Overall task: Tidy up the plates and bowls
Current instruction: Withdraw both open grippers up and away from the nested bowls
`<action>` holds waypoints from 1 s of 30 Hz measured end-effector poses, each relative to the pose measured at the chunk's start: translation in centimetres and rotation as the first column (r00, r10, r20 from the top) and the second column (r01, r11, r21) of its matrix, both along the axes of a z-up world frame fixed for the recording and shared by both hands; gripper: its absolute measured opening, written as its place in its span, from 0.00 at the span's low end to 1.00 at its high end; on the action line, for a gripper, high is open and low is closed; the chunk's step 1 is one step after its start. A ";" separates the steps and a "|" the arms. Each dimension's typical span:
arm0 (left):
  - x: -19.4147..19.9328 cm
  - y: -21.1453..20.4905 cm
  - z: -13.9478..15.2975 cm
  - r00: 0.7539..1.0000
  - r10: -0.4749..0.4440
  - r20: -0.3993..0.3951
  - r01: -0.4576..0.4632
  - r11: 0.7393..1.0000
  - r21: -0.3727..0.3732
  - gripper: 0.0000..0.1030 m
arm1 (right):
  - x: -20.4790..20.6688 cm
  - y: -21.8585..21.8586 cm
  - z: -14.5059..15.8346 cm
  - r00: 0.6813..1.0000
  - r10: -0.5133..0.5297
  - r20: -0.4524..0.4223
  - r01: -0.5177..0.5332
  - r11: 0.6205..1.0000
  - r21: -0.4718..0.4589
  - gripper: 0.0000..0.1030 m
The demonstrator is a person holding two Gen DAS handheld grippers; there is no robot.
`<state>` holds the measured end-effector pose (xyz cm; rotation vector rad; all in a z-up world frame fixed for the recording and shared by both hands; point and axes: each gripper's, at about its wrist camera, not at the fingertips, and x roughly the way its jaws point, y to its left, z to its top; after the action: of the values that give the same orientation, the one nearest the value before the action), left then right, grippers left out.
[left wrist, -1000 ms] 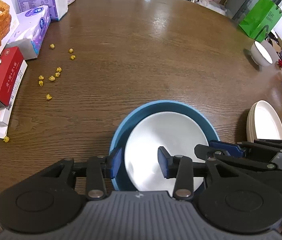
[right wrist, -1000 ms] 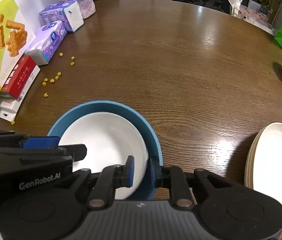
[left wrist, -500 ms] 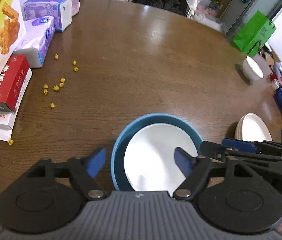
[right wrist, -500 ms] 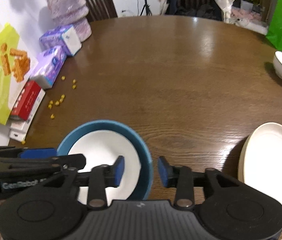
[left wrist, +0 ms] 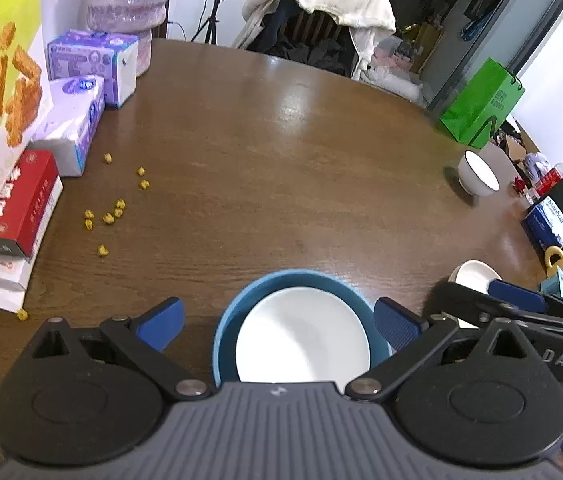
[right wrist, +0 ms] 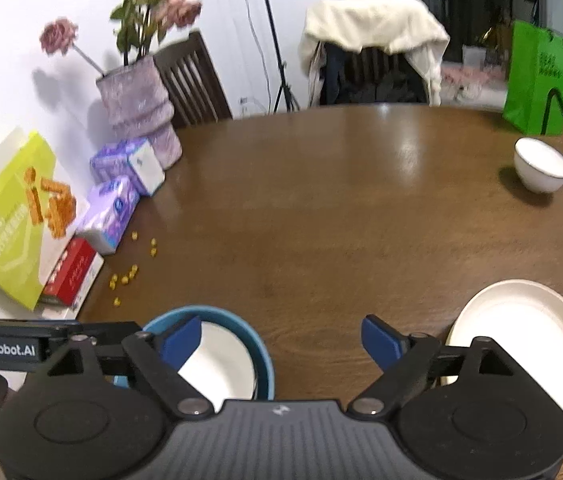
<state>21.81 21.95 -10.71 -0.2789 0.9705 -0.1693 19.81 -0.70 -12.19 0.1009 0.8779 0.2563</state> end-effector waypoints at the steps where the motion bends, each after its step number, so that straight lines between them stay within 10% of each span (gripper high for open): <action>1: 0.0 0.1 0.2 1.000 0.003 0.010 -0.003 1.000 -0.002 1.00 | -0.2 -0.3 0.2 1.000 -0.008 0.017 0.008 1.000 0.002 0.87; 30: -2.1 -0.4 3.0 0.962 -0.003 0.273 -0.009 0.999 0.043 1.00 | -4.5 -3.6 2.3 0.968 -0.195 0.157 0.190 0.981 0.047 1.00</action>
<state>19.73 21.56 -7.75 -0.2097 0.6987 -0.1780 15.36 -4.26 -9.86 0.1912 0.6977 0.0942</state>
